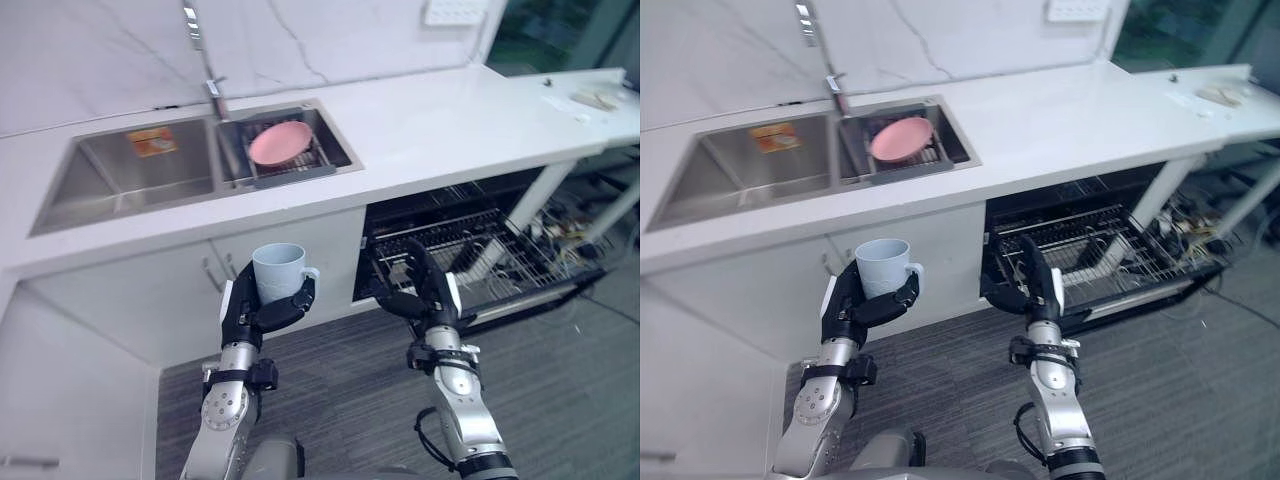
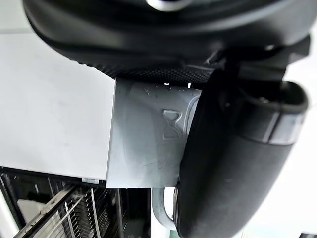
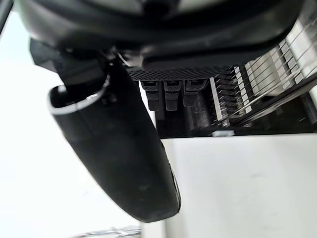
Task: Walk over to the sink, pick up the cup, carry it to the dishwasher, place the cup inside the dishwasher, then close the dishwasher door
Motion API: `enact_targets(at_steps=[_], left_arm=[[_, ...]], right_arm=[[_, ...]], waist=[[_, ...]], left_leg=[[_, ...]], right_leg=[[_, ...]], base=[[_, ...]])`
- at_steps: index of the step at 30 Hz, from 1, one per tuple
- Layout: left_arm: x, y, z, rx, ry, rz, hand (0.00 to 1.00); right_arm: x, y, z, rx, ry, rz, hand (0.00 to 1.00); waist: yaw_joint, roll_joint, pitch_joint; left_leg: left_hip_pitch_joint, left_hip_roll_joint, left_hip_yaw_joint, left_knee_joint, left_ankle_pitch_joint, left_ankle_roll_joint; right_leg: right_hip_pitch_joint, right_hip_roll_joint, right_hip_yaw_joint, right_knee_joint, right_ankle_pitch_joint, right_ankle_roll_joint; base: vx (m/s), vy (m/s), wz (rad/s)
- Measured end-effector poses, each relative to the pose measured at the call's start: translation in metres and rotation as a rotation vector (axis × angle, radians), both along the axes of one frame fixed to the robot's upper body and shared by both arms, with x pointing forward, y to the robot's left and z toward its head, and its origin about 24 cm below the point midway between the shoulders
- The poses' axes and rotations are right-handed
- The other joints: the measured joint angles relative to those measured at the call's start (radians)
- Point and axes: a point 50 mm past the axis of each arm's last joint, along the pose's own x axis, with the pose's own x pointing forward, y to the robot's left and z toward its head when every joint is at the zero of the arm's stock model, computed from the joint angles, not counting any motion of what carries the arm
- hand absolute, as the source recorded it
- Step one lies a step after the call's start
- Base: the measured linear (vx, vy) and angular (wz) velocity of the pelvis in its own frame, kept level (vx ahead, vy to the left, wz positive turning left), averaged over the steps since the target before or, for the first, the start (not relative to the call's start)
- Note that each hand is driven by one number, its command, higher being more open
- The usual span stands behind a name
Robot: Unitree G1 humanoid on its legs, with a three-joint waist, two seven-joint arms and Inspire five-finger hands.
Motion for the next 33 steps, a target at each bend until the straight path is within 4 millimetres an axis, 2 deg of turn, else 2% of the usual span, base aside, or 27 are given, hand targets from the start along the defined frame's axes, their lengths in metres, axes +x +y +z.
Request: enact_targets(at_steps=[1, 2, 4, 5, 6, 7, 9, 10, 11, 12, 13, 14, 16, 18, 19, 21, 22, 23, 26, 29, 33], left_arm=[[0.0, 0.001, 0.001, 0.009, -0.007, 0.011, 0.3], [0.001, 0.004, 0.005, 0.014, -0.029, 0.031, 0.3], [0.001, 0.01, 0.012, 0.014, -0.069, 0.061, 0.3], [0.003, 0.014, 0.014, 0.016, -0.082, 0.084, 0.3], [0.003, 0.017, 0.014, 0.019, -0.081, 0.098, 0.3], [0.003, 0.02, 0.012, 0.024, -0.075, 0.111, 0.3], [0.003, 0.018, 0.001, -0.001, -0.029, 0.133, 0.3], [0.005, 0.017, 0.0, -0.001, -0.025, 0.138, 0.3], [0.009, 0.018, -0.003, 0.001, -0.015, 0.141, 0.3], [0.009, 0.018, -0.004, 0.002, -0.012, 0.142, 0.3], [0.009, 0.021, -0.006, 0.004, -0.004, 0.157, 0.3], [0.009, 0.026, -0.006, 0.005, -0.005, 0.178, 0.3], [0.013, 0.031, -0.001, 0.007, -0.026, 0.199, 0.3], [0.018, 0.032, 0.004, 0.002, -0.047, 0.205, 0.3], [0.019, 0.033, 0.005, -0.002, -0.051, 0.208, 0.3], [0.021, 0.032, 0.005, -0.003, -0.054, 0.205, 0.3], [0.023, 0.033, 0.005, 0.007, -0.053, 0.2, 0.3], [0.027, 0.034, 0.002, 0.023, -0.041, 0.19, 0.3], [0.031, 0.031, 0.001, 0.039, -0.036, 0.146, 0.3], [0.031, 0.028, 0.001, 0.038, -0.035, 0.124, 0.3], [0.032, 0.011, 0.0, 0.035, -0.034, 0.033, 0.3]], right_arm=[[0.0, 0.008, 0.001, 0.013, -0.002, 0.035, 0.9], [0.001, 0.015, 0.002, 0.019, -0.014, 0.072, 0.9], [0.005, 0.021, 0.009, 0.027, -0.044, 0.115, 0.9], [0.007, 0.023, 0.012, 0.044, -0.062, 0.135, 0.9], [0.008, 0.022, 0.013, 0.057, -0.065, 0.14, 0.9], [0.006, 0.021, 0.014, 0.062, -0.07, 0.14, 0.9], [0.001, 0.008, 0.01, 0.071, -0.05, 0.142, 0.9], [-0.001, 0.003, 0.008, 0.071, -0.043, 0.139, 0.9], [-0.006, -0.004, 0.004, 0.099, -0.026, 0.118, 0.9], [-0.007, -0.005, 0.004, 0.108, -0.023, 0.113, 0.9], [-0.01, -0.007, 0.004, 0.145, -0.024, 0.102, 0.9], [-0.01, -0.006, 0.01, 0.183, -0.047, 0.108, 0.9], [-0.009, -0.004, 0.026, 0.237, -0.118, 0.127, 0.9], [-0.008, -0.003, 0.037, 0.269, -0.171, 0.152, 0.9], [-0.007, 0.0, 0.04, 0.278, -0.189, 0.174, 0.9], [-0.007, 0.003, 0.04, 0.289, -0.185, 0.208, 0.9], [-0.009, 0.007, 0.038, 0.294, -0.17, 0.239, 0.9], [-0.011, 0.012, 0.037, 0.3, -0.166, 0.271, 0.9], [-0.013, 0.025, 0.039, 0.317, -0.173, 0.361, 0.9], [-0.013, 0.037, 0.042, 0.335, -0.172, 0.442, 0.9], [-0.008, 0.05, 0.052, 0.334, -0.201, 0.518, 0.9]], waist=[[-0.001, 0.001, -0.002], [-0.001, 0.005, -0.008], [-0.002, 0.006, -0.008], [-0.005, -0.001, -0.01], [-0.013, -0.006, -0.013], [-0.024, -0.011, -0.013], [-0.028, 0.049, -0.024], [-0.032, 0.059, -0.025], [-0.04, 0.062, -0.023], [-0.04, 0.063, -0.022], [-0.038, 0.068, -0.018], [-0.03, 0.067, -0.015], [-0.025, 0.066, -0.017], [-0.022, 0.062, -0.014], [-0.021, 0.062, -0.013], [-0.022, 0.073, -0.02], [-0.018, 0.064, -0.022], [-0.022, 0.053, -0.028], [-0.027, 0.049, -0.031], [-0.024, 0.045, -0.028], [-0.025, 0.042, -0.028]], left_leg=[[0.061, 0.008, 0.042, -0.038, -0.008, 0.01], [0.097, 0.03, 0.075, -0.083, -0.009, 0.01], [0.122, 0.059, 0.115, -0.118, -0.008, 0.003], [0.141, 0.072, 0.138, -0.134, -0.011, -0.012], [0.15, 0.072, 0.14, -0.132, -0.018, -0.028], [0.165, 0.062, 0.132, -0.126, -0.042, -0.051], [0.195, 0.116, 0.121, -0.116, -0.063, -0.077], [0.194, 0.134, 0.114, -0.097, -0.062, -0.086], [0.179, 0.162, 0.095, -0.013, -0.048, -0.11], [0.176, 0.168, 0.093, 0.008, -0.045, -0.115], [0.157, 0.195, 0.088, 0.124, -0.019, -0.136], [0.123, 0.203, 0.069, 0.219, -0.026, -0.144], [0.058, 0.182, 0.037, 0.22, -0.069, -0.142], [0.016, 0.156, -0.002, 0.125, -0.087, -0.144], [0.011, 0.131, -0.039, 0.03, -0.082, -0.147], [0.03, 0.114, -0.077, -0.151, 0.041, -0.136], [0.053, 0.107, -0.074, -0.181, 0.113, -0.165], [0.078, 0.091, -0.072, -0.215, 0.118, -0.158], [0.125, 0.059, -0.065, -0.319, 0.161, -0.13], [0.15, 0.053, -0.061, -0.391, 0.201, -0.131], [0.164, 0.06, -0.056, -0.458, 0.247, -0.135]], right_leg=[[-0.027, -0.043, -0.101, 0.026, -0.02, -0.034], [-0.075, -0.052, -0.183, 0.008, -0.031, -0.054], [-0.134, -0.051, -0.281, -0.064, -0.025, -0.062], [-0.161, -0.034, -0.321, -0.177, 0.014, -0.078], [-0.154, -0.014, -0.315, -0.283, 0.099, -0.085], [-0.141, -0.003, -0.291, -0.328, 0.243, -0.11], [-0.085, 0.056, -0.293, -0.381, 0.238, -0.116], [-0.063, 0.075, -0.3, -0.409, 0.238, -0.118], [-0.006, 0.105, -0.31, -0.463, 0.242, -0.125], [0.008, 0.111, -0.308, -0.473, 0.243, -0.127], [0.061, 0.134, -0.292, -0.516, 0.246, -0.133], [0.095, 0.14, -0.263, -0.543, 0.246, -0.137], [0.102, 0.136, -0.227, -0.56, 0.247, -0.137], [0.11, 0.124, -0.195, -0.567, 0.251, -0.131], [0.117, 0.115, -0.172, -0.569, 0.253, -0.127], [0.132, 0.119, -0.145, -0.573, 0.254, -0.113], [0.156, 0.116, -0.12, -0.593, 0.255, -0.089], [0.174, 0.1, -0.117, -0.617, 0.261, -0.079], [0.181, 0.072, -0.114, -0.639, 0.272, -0.06], [0.176, 0.069, -0.119, -0.658, 0.28, -0.058], [0.176, 0.086, -0.116, -0.705, 0.312, -0.065]], base=[[0.29, 0.167, -1.01], [0.28, 0.139, -0.97], [0.19, 0.029, -0.8], [0.23, -0.011, -0.65], [0.25, -0.036, -0.35], [0.24, -0.044, -0.12], [0.32, -0.054, -0.18], [0.31, -0.091, -0.07], [0.26, -0.102, 0.04], [0.26, -0.098, -0.11], [0.25, -0.055, -0.42], [0.23, -0.027, -0.58], [0.18, 0.024, -0.64], [0.18, 0.067, -0.54], [0.16, 0.136, -0.63], [0.19, 0.207, -0.6], [0.15, 0.201, -0.38], [0.1, 0.144, -0.23], [0.01, 0.086, 0.06], [-0.04, 0.003, 0.05], [-0.02, -0.031, -0.06]])
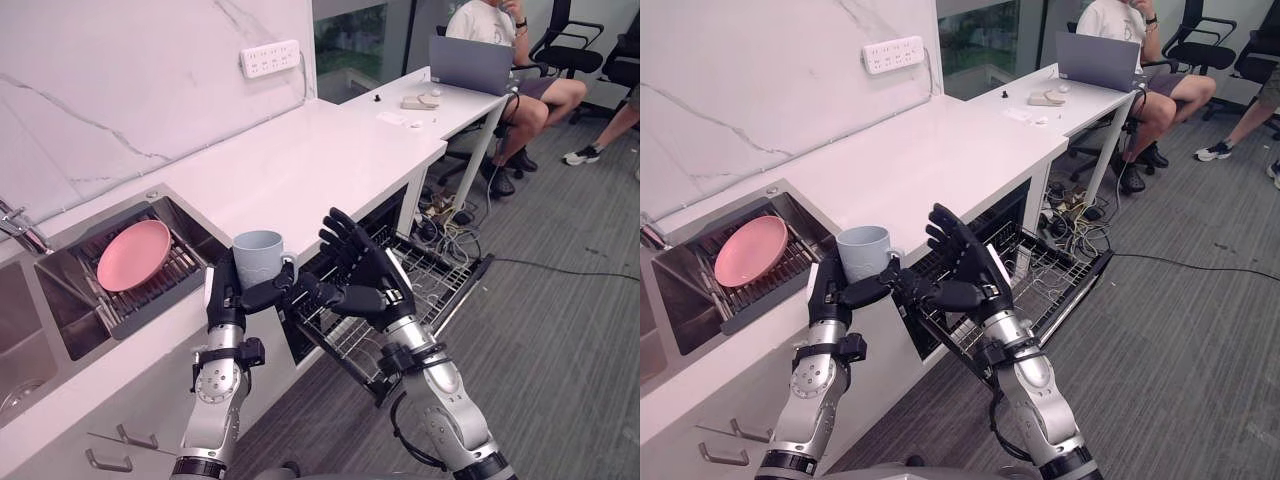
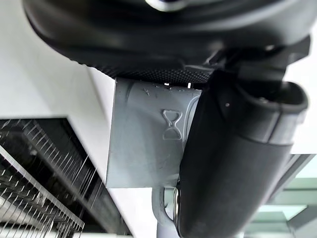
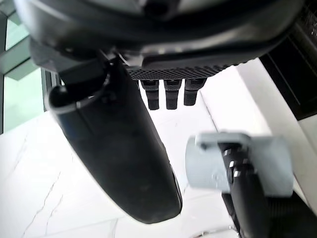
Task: Walk over to the sink, pick up the cup, carry it to the dishwasher, place the cup inside the dishwasher, then close the dishwasher door
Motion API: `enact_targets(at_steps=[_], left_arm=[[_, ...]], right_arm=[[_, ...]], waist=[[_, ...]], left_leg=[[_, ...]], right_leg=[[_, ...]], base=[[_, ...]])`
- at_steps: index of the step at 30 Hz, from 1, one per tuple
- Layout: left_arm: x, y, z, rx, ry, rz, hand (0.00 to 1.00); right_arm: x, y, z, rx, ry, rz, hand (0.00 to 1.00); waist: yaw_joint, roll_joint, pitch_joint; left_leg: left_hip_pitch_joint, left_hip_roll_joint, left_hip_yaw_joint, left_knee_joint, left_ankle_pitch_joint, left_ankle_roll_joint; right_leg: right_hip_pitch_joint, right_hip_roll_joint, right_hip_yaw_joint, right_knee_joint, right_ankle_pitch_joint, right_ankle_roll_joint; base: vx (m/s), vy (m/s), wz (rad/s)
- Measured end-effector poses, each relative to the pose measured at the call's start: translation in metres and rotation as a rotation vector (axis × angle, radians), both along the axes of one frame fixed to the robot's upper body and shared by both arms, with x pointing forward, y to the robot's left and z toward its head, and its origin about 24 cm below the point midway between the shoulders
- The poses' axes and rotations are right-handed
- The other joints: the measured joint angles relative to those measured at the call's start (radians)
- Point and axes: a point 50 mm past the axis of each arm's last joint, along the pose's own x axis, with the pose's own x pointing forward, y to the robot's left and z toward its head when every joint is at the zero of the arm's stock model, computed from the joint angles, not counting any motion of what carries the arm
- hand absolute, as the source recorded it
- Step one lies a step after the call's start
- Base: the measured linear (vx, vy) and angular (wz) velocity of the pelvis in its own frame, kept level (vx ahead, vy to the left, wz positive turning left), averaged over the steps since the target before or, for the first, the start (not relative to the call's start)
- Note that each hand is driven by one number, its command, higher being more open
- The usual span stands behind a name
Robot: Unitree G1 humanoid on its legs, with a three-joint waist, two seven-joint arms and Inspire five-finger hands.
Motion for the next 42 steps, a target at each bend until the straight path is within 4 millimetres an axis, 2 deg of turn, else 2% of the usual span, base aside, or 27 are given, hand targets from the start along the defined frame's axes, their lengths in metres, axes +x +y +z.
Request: enact_targets(at_steps=[5, 9, 16, 19, 20, 28, 29, 35, 42], left_arm=[[-0.002, -0.023, -0.001, -0.007, 0.001, -0.118, 0.3], [-0.003, -0.031, 0.0, -0.013, -0.002, -0.162, 0.3], [-0.005, -0.043, 0.017, 0.005, -0.072, -0.258, 0.3], [-0.004, -0.041, 0.018, 0.027, -0.076, -0.264, 0.3], [-0.004, -0.04, 0.018, 0.034, -0.075, -0.265, 0.3], [-0.005, -0.039, 0.02, 0.065, -0.069, -0.286, 0.3], [-0.005, -0.039, 0.019, 0.068, -0.063, -0.287, 0.9], [-0.006, -0.039, 0.02, 0.081, -0.062, -0.3, 0.9], [-0.01, -0.04, 0.026, 0.051, -0.091, -0.287, 0.9]], right_arm=[[0.005, 0.001, 0.006, -0.006, -0.022, -0.005, 0.9], [0.007, -0.001, 0.004, -0.009, -0.008, -0.029, 0.9], [0.012, 0.003, -0.023, -0.081, 0.118, -0.017, 0.9], [0.013, 0.004, -0.023, -0.083, 0.127, -0.006, 0.9], [0.013, 0.003, -0.024, -0.086, 0.128, -0.005, 0.3], [0.017, 0.001, -0.028, -0.116, 0.148, -0.009, 0.3], [0.018, 0.001, -0.028, -0.126, 0.148, -0.007, 0.3], [0.019, -0.002, -0.028, -0.129, 0.149, -0.002, 0.3], [0.02, -0.01, -0.021, -0.136, 0.092, -0.049, 0.3]], waist=[[-0.003, -0.003, -0.002], [-0.002, -0.003, -0.003], [0.001, -0.018, -0.013], [0.001, -0.02, -0.015], [0.001, -0.021, -0.018], [0.0, -0.028, -0.033], [0.0, -0.031, -0.035], [0.003, -0.046, -0.044], [0.017, -0.048, -0.046]], left_leg=[[0.003, 0.006, 0.006, -0.02, 0.008, -0.004], [0.005, 0.005, 0.007, -0.031, 0.011, -0.004], [0.011, -0.004, -0.002, -0.064, 0.028, -0.002], [0.012, -0.005, -0.004, -0.067, 0.031, -0.001], [0.013, -0.005, -0.004, -0.07, 0.033, -0.001], [0.025, -0.003, -0.003, -0.091, 0.046, 0.0], [0.025, -0.003, -0.002, -0.091, 0.046, 0.0], [0.027, -0.003, 0.007, -0.091, 0.046, 0.0], [0.033, -0.002, 0.01, -0.095, 0.046, 0.0]], right_leg=[[0.005, 0.01, 0.002, -0.021, 0.017, -0.003], [0.005, 0.01, 0.002, -0.027, 0.017, -0.003], [0.006, 0.007, -0.006, -0.036, 0.019, 0.0], [0.006, 0.006, -0.007, -0.036, 0.019, 0.001], [0.006, 0.006, -0.007, -0.036, 0.019, 0.001], [0.005, 0.01, -0.007, -0.036, 0.022, 0.001], [0.005, 0.01, -0.007, -0.036, 0.022, 0.001], [0.005, 0.009, -0.002, -0.036, 0.023, 0.002], [0.007, 0.008, 0.003, -0.036, 0.024, 0.002]], base=[[0.02, -0.019, -0.05], [0.0, 0.0, 0.0], [0.02, 0.002, 0.02], [0.0, 0.0, 0.0], [0.0, 0.0, 0.0], [-0.02, -0.005, 0.0], [0.0, 0.0, 0.0], [0.0, 0.0, -0.01], [0.0, 0.0, -0.01]])
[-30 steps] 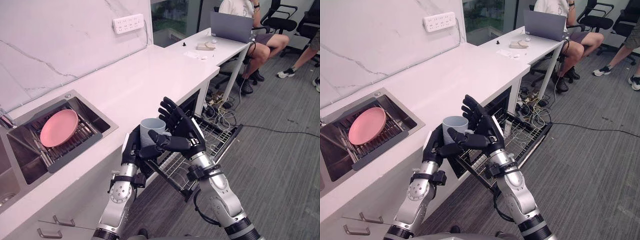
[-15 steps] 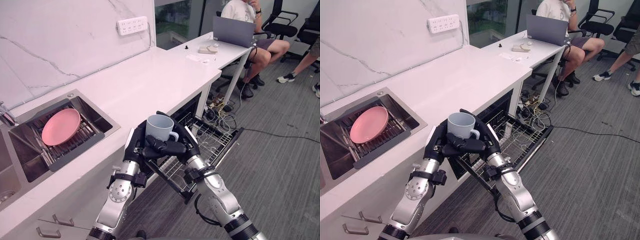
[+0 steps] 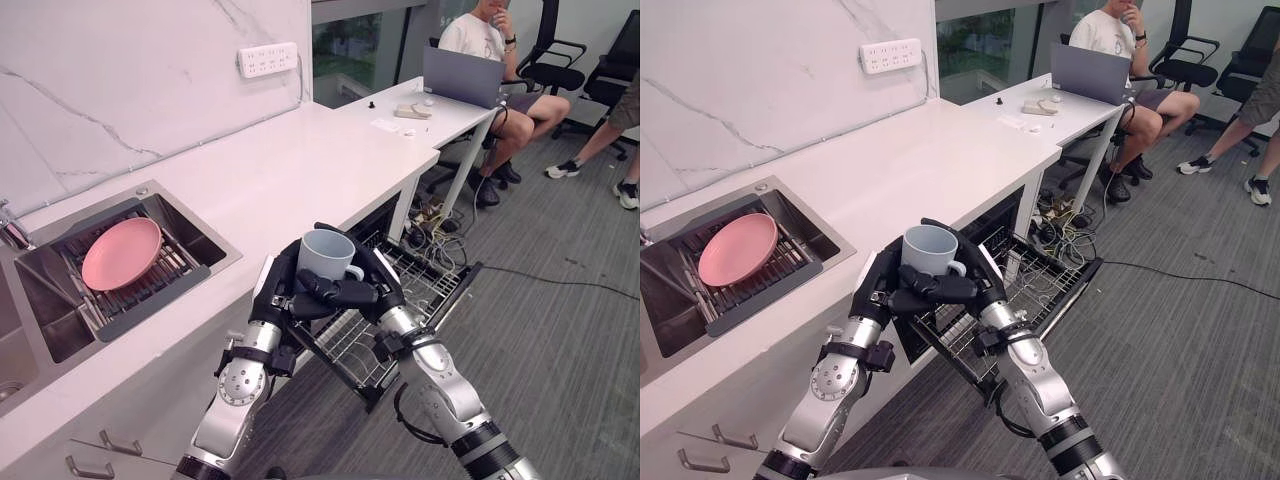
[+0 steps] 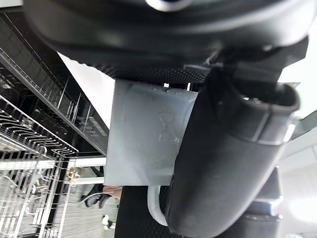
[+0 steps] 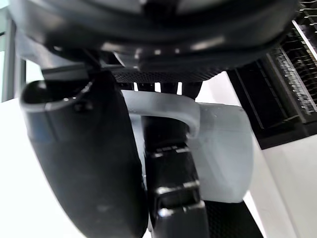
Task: Walk over to the sink, pick up the cup, carry it to the dishwasher, place the cup inside the dishwasher, then close the dishwasher door
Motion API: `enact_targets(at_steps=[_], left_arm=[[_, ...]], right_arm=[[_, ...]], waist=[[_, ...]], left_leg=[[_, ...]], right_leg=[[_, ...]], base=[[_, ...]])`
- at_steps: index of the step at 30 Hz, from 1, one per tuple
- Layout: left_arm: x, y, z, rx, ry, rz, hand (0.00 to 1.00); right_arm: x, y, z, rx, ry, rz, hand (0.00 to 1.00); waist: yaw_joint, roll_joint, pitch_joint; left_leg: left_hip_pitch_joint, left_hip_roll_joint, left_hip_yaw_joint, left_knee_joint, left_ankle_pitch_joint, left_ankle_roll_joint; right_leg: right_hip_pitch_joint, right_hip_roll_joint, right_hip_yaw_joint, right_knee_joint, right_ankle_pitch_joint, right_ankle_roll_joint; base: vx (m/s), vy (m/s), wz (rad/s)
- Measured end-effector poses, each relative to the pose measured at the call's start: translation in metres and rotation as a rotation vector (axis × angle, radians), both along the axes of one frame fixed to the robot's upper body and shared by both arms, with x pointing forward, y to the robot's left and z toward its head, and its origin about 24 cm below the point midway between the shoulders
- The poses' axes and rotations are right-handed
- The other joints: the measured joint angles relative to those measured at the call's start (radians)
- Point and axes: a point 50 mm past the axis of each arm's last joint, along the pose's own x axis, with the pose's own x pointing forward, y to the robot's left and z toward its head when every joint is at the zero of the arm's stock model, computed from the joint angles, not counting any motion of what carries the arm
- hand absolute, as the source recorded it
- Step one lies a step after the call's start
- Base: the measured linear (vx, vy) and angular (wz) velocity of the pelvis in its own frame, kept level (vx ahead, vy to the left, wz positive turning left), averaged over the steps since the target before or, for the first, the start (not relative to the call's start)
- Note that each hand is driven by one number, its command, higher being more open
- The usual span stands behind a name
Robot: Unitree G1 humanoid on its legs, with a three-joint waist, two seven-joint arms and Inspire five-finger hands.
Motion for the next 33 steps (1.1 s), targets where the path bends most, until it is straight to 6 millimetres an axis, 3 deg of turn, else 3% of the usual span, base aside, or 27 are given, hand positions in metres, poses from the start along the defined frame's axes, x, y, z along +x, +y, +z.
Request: enact_targets(at_steps=[13, 23, 33], left_arm=[[-0.007, 0.01, -0.004, -0.047, 0.01, 0.014, 0.9], [-0.008, 0.001, -0.023, -0.005, 0.058, 0.109, 0.9], [-0.009, -0.003, -0.028, 0.013, 0.077, 0.13, 0.9]], right_arm=[[-0.005, 0.009, 0.006, -0.154, -0.109, -0.045, 0.3], [-0.017, 0.017, -0.005, -0.258, -0.086, -0.209, 0.3], [-0.018, 0.016, -0.004, -0.361, -0.126, -0.252, 0.3]], waist=[[0.006, -0.001, 0.001], [0.003, -0.001, 0.015], [-0.009, -0.004, 0.036]], left_leg=[[-0.002, -0.004, -0.016, -0.019, 0.008, 0.002], [-0.017, -0.022, -0.032, -0.019, 0.008, 0.004], [-0.018, -0.032, -0.03, -0.018, 0.005, 0.008]], right_leg=[[0.001, -0.007, -0.016, -0.006, -0.003, 0.004], [-0.005, -0.024, -0.033, -0.007, -0.012, 0.017], [-0.006, -0.037, -0.029, -0.005, -0.017, 0.025]], base=[[0.0, -0.003, 0.03], [0.01, 0.002, 0.05], [0.0, 0.001, 0.0]])
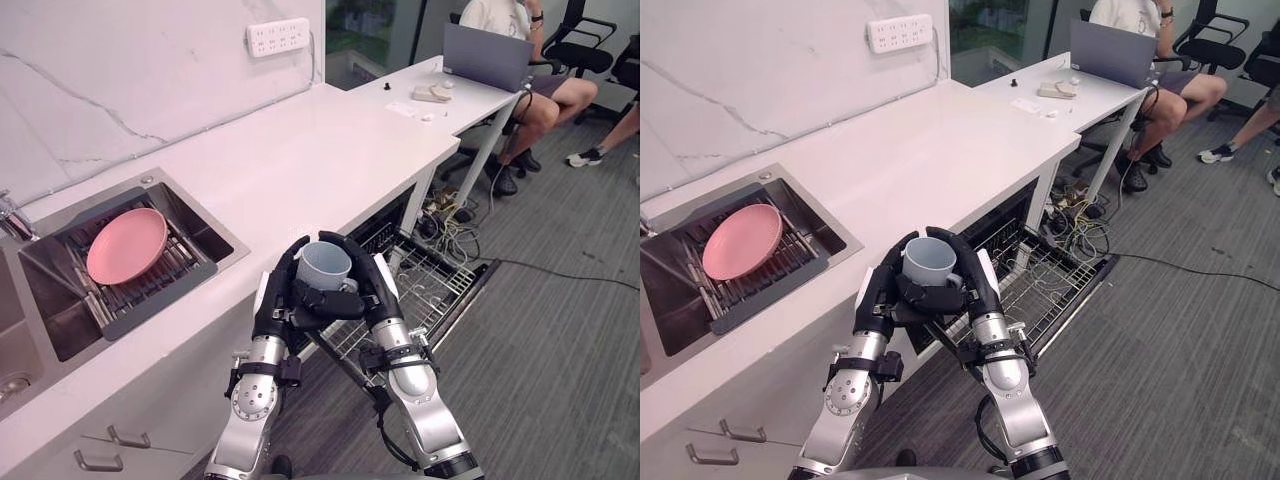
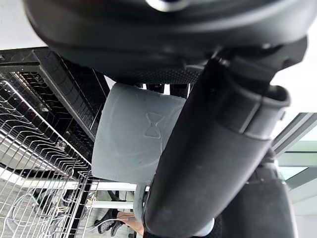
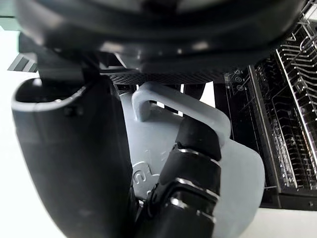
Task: Walk over to the sink, pick up the cup, carry it to the dishwasher, place the cup inside the dishwasher, then close the dishwasher door
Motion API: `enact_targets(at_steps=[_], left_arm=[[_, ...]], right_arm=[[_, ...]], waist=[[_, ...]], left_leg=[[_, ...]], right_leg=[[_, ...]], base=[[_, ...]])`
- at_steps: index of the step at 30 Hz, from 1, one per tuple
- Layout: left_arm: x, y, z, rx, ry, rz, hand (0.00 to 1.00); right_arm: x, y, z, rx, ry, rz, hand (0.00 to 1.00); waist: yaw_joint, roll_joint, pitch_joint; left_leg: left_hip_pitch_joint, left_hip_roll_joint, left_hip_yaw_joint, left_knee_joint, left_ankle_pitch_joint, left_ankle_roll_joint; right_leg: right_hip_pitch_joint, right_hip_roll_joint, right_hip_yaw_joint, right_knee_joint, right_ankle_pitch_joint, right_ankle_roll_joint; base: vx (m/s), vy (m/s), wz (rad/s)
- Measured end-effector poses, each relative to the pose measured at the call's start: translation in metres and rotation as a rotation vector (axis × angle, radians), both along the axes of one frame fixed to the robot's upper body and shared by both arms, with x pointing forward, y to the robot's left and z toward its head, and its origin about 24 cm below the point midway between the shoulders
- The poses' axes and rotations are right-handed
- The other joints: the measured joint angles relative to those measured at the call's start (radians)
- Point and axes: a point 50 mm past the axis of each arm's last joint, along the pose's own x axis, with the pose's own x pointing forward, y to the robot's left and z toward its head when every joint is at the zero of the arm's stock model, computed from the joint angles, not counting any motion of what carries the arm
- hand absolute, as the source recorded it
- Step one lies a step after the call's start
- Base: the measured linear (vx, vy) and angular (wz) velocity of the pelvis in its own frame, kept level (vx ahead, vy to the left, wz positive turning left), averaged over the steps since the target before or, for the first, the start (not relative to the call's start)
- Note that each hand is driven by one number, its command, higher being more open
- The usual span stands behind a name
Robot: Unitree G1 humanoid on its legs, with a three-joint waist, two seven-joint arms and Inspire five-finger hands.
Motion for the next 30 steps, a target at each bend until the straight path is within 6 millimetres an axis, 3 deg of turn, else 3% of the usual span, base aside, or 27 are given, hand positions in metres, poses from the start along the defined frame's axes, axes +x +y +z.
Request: enact_targets(at_steps=[10, 14, 17, 23, 26, 30], left_arm=[[-0.006, -0.003, -0.007, -0.005, 0.028, -0.028, 0.9], [-0.026, 0.01, -0.024, -0.006, 0.112, 0.058, 0.9], [-0.032, 0.023, -0.027, -0.032, 0.136, 0.153, 0.9], [-0.023, 0.009, 0.014, -0.163, -0.032, 0.178, 0.9], [-0.02, 0.008, 0.021, -0.175, -0.064, 0.174, 0.9], [-0.022, 0.012, 0.014, -0.162, -0.034, 0.152, 0.9]], right_arm=[[0.001, -0.004, 0.004, -0.127, -0.088, -0.059, 0.3], [0.015, -0.064, 0.014, -0.106, -0.135, -0.464, 0.3], [0.01, -0.094, 0.009, 0.001, -0.099, -0.644, 0.3], [-0.004, -0.089, -0.028, 0.114, 0.094, -0.654, 0.3], [-0.004, -0.082, -0.035, 0.103, 0.129, -0.607, 0.3], [0.0, -0.083, -0.042, 0.048, 0.159, -0.532, 0.3]], waist=[[-0.011, 0.002, 0.002], [-0.008, 0.003, 0.003], [-0.012, 0.003, 0.003], [-0.011, 0.007, 0.001], [-0.01, 0.011, -0.001], [-0.002, 0.011, -0.002]], left_leg=[[-0.001, -0.001, -0.004, 0.0, -0.004, 0.006], [-0.003, -0.004, -0.006, 0.0, -0.002, 0.009], [-0.002, -0.005, -0.003, 0.0, -0.002, 0.009], [-0.001, -0.004, 0.0, 0.0, -0.002, 0.009], [-0.002, -0.004, 0.0, 0.0, -0.002, 0.009], [-0.006, -0.005, -0.001, 0.0, -0.002, 0.009]], right_leg=[[0.0, -0.002, -0.007, 0.003, -0.001, 0.001], [0.0, -0.008, -0.01, 0.002, -0.003, 0.004], [0.0, -0.009, -0.009, 0.001, -0.003, 0.005], [0.0, -0.009, -0.007, 0.0, -0.003, 0.005], [0.0, -0.009, -0.008, 0.0, -0.002, 0.005], [-0.001, -0.01, -0.007, -0.001, -0.001, 0.006]], base=[[0.0, -0.001, 0.0], [0.0, -0.001, 0.04], [0.01, -0.004, -0.05], [0.0, -0.003, -0.01], [0.0, 0.0, 0.0], [0.0, 0.0, 0.0]])
